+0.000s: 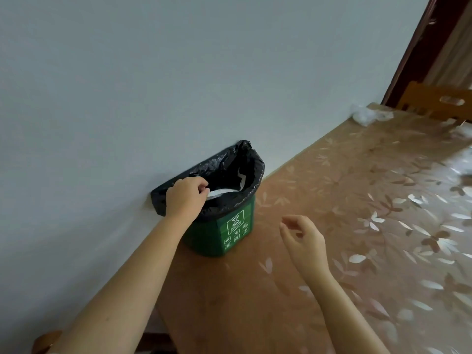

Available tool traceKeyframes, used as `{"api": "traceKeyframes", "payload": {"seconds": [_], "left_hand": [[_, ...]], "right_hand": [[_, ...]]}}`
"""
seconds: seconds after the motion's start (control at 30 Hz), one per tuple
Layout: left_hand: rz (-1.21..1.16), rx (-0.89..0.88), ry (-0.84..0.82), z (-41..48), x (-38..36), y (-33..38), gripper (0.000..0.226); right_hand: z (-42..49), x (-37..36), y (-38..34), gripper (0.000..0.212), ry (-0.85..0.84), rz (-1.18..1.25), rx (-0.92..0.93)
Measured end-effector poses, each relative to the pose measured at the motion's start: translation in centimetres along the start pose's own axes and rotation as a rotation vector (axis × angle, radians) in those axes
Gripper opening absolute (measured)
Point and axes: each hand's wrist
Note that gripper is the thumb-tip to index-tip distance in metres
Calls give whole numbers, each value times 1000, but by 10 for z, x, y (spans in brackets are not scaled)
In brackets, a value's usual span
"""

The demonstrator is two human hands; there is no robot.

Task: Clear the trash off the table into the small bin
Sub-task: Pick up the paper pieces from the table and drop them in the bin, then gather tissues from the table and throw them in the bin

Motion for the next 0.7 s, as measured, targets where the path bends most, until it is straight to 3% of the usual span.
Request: {"api": "traceKeyframes", "payload": {"seconds": [0.13, 0.27, 0.33, 0.5, 0.7], "left_hand": [[14, 0, 54, -11, 9, -6, 26], [39, -133, 200, -60, 28, -3, 23], [71, -153, 236, -96, 36, 0, 32], [154, -92, 122, -187, 40, -3, 43], [84, -187, 13, -269, 38, -6, 23]], "right_hand": [[-4, -3, -5, 12, -20, -27, 36], [-16, -5, -15, 16, -66, -109, 79], [-26, -7, -17, 18, -93, -169, 103], [-66, -4, -17, 25, -146, -380, 173], [-148, 16, -3, 23, -147, -547, 285]]}}
Point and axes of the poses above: each hand's wrist, its own z-axis towards the middle knuckle, its own x-axis out of the back of the hand, y = z × x, and after that the axes turned 3 degrees about -z, right-handed
